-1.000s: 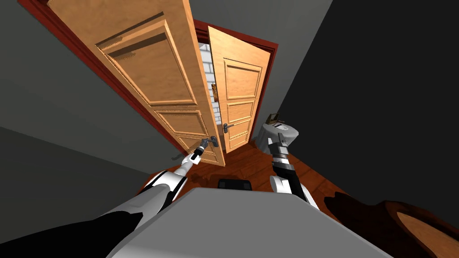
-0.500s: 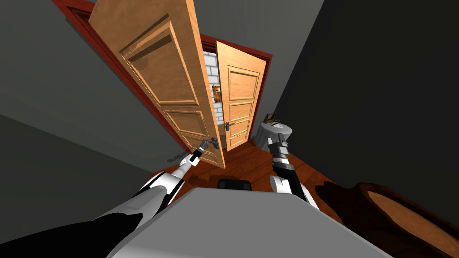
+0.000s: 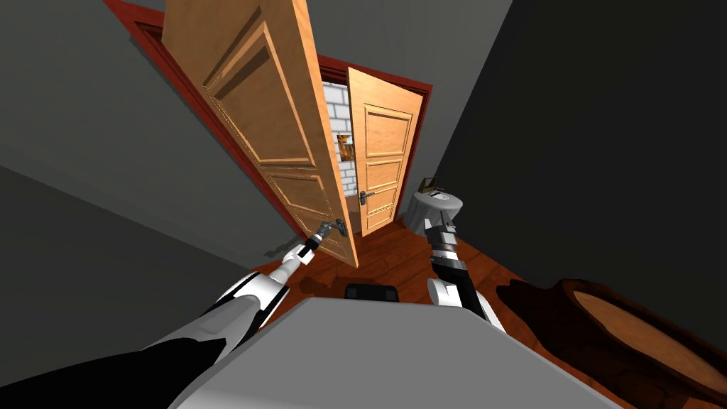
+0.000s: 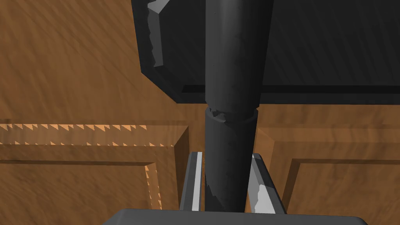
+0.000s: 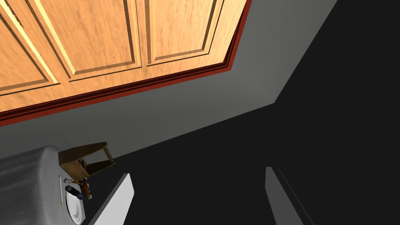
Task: Pull the door open
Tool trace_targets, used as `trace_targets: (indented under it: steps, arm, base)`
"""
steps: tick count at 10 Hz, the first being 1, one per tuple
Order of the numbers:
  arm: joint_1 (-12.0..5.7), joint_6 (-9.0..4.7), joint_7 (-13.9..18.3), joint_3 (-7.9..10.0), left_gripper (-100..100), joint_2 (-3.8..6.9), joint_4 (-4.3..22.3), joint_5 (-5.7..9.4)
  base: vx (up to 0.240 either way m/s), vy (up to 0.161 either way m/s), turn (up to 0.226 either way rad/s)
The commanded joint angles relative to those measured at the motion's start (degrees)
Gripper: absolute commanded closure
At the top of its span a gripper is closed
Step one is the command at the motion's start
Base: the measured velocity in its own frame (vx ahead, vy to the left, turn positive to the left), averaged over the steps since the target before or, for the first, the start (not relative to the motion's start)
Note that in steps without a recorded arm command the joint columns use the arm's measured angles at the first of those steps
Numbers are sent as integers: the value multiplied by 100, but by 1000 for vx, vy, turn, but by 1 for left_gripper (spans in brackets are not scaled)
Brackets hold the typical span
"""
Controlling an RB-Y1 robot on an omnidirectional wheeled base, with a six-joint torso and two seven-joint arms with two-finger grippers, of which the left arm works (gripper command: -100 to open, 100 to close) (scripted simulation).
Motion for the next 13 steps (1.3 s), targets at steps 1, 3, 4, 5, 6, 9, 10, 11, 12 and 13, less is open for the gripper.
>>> trace_targets:
  steps: [1, 3, 4, 5, 6, 9, 10, 11, 12, 13]
  arm:
    - [111, -71, 50, -77, 100, 14, -180, -35]
    - [150, -202, 158, -195, 100, 75, -242, -91]
    - [168, -263, 209, -251, 100, 104, -271, -117]
    - [200, -367, 294, -345, 100, 152, -321, -162]
    - [227, -458, 369, -428, 100, 195, -364, -201]
    - [172, -482, 351, -401, 100, 200, -253, -193]
    - [224, -640, 392, -438, 100, 284, -190, -177]
    - [234, -696, 405, -450, 100, 307, -167, -172]
    - [258, -818, 434, -475, 100, 359, -118, -160]
    - [283, -952, 466, -503, 100, 416, -64, -148]
  base:
    - [-90, 82, -5]
    - [-110, 87, -11]
    - [-76, 76, 4]
    - [-114, 102, 3]
    - [-114, 154, -6]
    - [-43, 53, -2]
    - [-115, 72, -219]
    - [-186, 128, -195]
    - [-161, 138, -180]
    - [-181, 160, -187]
